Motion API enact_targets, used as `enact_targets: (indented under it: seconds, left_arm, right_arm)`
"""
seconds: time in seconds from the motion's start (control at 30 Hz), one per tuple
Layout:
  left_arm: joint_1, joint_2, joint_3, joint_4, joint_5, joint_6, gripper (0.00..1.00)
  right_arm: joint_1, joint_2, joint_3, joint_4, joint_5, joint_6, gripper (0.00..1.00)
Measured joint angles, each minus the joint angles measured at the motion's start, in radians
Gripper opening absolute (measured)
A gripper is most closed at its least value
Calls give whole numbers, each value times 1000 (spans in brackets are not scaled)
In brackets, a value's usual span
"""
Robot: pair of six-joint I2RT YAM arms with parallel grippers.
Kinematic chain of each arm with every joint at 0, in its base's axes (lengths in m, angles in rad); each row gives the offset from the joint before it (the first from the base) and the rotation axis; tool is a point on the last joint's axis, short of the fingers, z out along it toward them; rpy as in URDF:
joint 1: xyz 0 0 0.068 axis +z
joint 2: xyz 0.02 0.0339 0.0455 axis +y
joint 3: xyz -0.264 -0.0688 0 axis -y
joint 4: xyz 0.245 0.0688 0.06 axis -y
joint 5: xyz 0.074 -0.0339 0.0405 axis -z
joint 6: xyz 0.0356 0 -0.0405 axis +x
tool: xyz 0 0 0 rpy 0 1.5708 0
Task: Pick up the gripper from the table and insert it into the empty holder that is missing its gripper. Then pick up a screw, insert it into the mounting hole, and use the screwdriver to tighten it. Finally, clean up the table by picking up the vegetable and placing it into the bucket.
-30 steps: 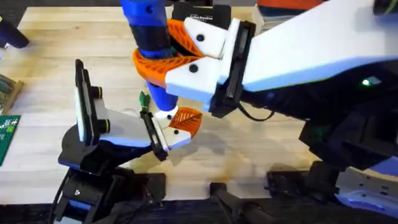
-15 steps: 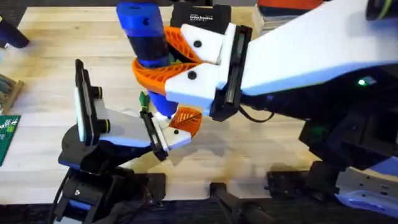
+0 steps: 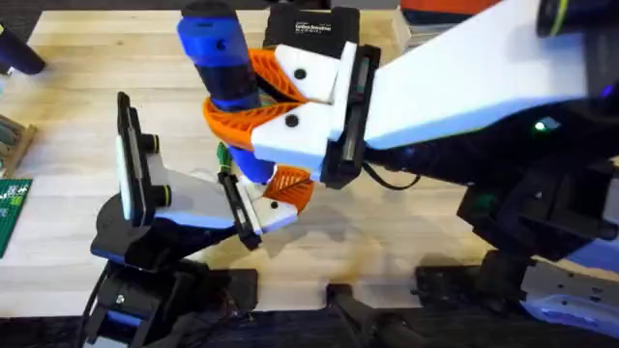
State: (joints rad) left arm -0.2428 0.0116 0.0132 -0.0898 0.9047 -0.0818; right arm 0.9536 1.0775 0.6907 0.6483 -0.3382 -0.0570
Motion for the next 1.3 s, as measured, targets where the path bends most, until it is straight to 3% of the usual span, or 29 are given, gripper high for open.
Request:
enact_targets:
  seconds: [1.3]
  left_arm:
    - [0,0,0,0,0,0,7]
  right_arm:
    - [0,0,-4,2,0,-3,29]
